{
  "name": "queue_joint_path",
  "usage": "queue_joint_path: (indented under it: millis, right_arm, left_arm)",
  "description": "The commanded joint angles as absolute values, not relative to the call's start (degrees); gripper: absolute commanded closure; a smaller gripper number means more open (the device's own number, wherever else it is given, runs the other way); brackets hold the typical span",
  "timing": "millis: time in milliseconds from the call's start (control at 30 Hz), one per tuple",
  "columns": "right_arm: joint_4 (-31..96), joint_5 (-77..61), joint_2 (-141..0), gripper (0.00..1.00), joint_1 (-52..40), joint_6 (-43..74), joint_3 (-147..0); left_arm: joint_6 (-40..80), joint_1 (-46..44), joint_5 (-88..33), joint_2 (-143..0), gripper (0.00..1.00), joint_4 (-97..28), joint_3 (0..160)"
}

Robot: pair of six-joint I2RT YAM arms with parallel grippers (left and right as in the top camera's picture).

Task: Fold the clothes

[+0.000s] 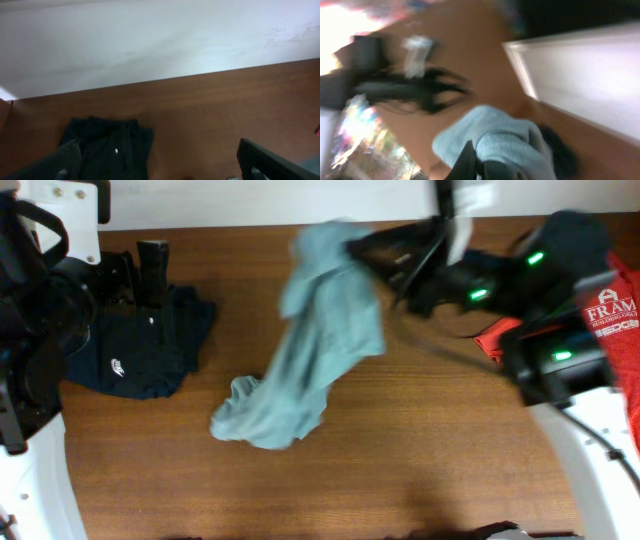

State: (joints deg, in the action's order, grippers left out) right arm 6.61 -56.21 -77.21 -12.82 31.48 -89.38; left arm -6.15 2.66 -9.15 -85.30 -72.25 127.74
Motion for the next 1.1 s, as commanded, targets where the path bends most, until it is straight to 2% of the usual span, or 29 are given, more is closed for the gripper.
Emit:
queue_joint_path:
  millis: [0,100,133,233,400,433,500,600,700,767,800,1067]
  right_arm:
    - [18.52,-51.92,-79.13,0.96,-1.78,32.75,-89.52]
    - [31.92,-47.62,-81.89,0.95,4.38,25.98,-89.43]
    - [35.31,-45.52,-82.74,0.9,5.8,24.34,-89.43]
    - [46.28,-34.87,-85.86,0.9,11.46,20.38,-89.43]
    - [51.46,-25.58,-86.94,0.89,17.82,20.12,-89.43]
    - [52.23,-25.67,-86.89,0.8,19.03,20.14,-89.43]
    - [54.26,-25.61,-86.83,0.53,20.97,20.12,-89.43]
    - [57.69,-24.51,-86.85,0.39,22.76,19.79,-89.43]
    - [59.83,-24.32,-86.85,0.36,23.27,16.56,-89.43]
    - [60.73,-24.34,-86.85,0.35,23.22,14.7,-89.43]
    - [60.97,-24.36,-86.85,0.34,23.22,13.67,-89.43]
    - [61.56,-24.32,-86.85,0.3,23.22,13.26,-89.43]
  left_arm:
    - [-6.26,2.79,-8.71,-84.64,0.01,-72.1,128.57]
    - [-6.26,2.79,-8.71,-84.77,0.01,-72.1,128.57]
    - [-6.26,2.79,-8.71,-84.88,0.01,-72.12,128.57]
    - [-6.26,2.79,-8.71,-85.47,0.01,-73.06,128.57]
    - [-6.26,2.79,-8.75,-87.24,0.01,-77.8,128.57]
    - [-6.24,2.76,-8.75,-87.66,0.01,-79.0,128.57]
    - [-6.24,2.76,-9.76,-88.68,0.01,-81.38,128.55]
    - [-6.26,2.52,-14.94,-90.8,0.01,-85.43,128.33]
    - [-8.19,0.32,-17.02,-93.25,0.05,-89.38,126.61]
    - [-10.9,-2.66,-16.95,-95.2,0.17,-91.35,124.18]
    - [-11.09,-4.21,-16.95,-96.01,0.2,-91.39,122.52]
    - [-12.75,-16.88,-15.64,-100.73,0.2,-82.96,102.02]
